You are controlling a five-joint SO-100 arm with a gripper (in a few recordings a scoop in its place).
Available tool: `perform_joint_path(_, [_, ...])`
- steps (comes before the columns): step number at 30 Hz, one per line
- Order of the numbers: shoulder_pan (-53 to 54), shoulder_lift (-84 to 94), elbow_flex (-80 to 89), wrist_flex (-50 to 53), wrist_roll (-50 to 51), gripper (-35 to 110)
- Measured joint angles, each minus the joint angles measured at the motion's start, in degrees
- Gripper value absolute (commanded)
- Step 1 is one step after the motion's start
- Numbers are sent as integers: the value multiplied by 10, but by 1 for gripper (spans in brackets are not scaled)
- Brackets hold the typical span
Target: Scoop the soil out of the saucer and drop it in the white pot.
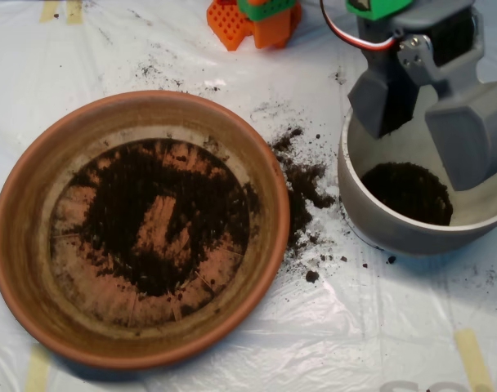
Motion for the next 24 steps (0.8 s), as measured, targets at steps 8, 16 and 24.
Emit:
perform_joint_path(8, [38, 0, -98, 46, 3, 37])
perform_joint_path(16, [168, 0, -169, 68, -9, 37])
perform_joint_path(24, [264, 50, -2, -23, -16, 38])
